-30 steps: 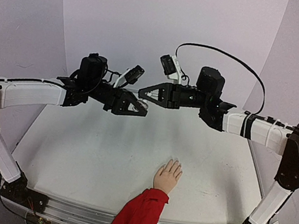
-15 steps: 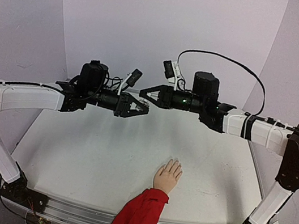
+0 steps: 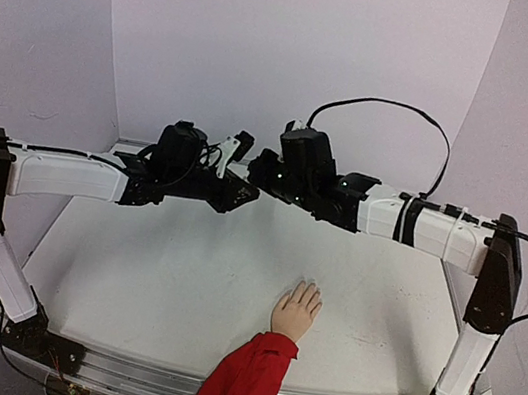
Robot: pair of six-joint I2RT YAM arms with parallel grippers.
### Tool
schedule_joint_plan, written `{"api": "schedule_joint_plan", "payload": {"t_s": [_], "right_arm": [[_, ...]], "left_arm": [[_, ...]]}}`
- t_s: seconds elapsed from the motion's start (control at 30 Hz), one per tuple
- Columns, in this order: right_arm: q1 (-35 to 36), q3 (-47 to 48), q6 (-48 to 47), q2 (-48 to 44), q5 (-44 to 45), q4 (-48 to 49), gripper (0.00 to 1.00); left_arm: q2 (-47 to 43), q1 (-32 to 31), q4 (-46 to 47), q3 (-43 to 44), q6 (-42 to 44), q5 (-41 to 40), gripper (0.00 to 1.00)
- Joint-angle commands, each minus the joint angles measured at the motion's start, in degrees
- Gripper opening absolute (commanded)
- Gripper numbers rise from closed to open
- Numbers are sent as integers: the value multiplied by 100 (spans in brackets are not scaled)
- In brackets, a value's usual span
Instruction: Paint the nails
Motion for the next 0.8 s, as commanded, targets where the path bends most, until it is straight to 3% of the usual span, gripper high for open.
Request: {"api": "schedule_joint_plan", "payload": {"t_s": [0.0, 0.07, 0.13, 0.27, 0.43, 0.53, 0.63, 0.77], "right_arm": [[386, 223, -59, -157, 157, -812, 7], [339, 174, -475, -311, 37, -787, 23], [168, 104, -1043, -487, -651, -652, 43], [-280, -194, -1586, -889, -2089, -569, 65], [-957, -789, -2008, -1368, -3921, -77, 87], [-1237, -1236, -2064, -1645, -4678, 518, 93], [-1359, -1374, -2108, -1693, -5278, 762, 92], [-1361, -1449, -1793, -1634, -6536, 1623, 86]], "left_arm": [[-63, 279, 732, 273, -86, -749, 0], [-154, 285, 728, 128, -43, -475, 0], [-247, 283, 725, -33, -27, -256, 0], [-457, 309, 652, -224, -8, 246, 0], [-588, 458, 520, -192, -142, 1333, 0], [-575, 567, 512, 9, -256, 2835, 0], [-405, 576, 512, 382, -364, 4474, 0], [-123, 568, 517, 754, -781, 5717, 0]]}}
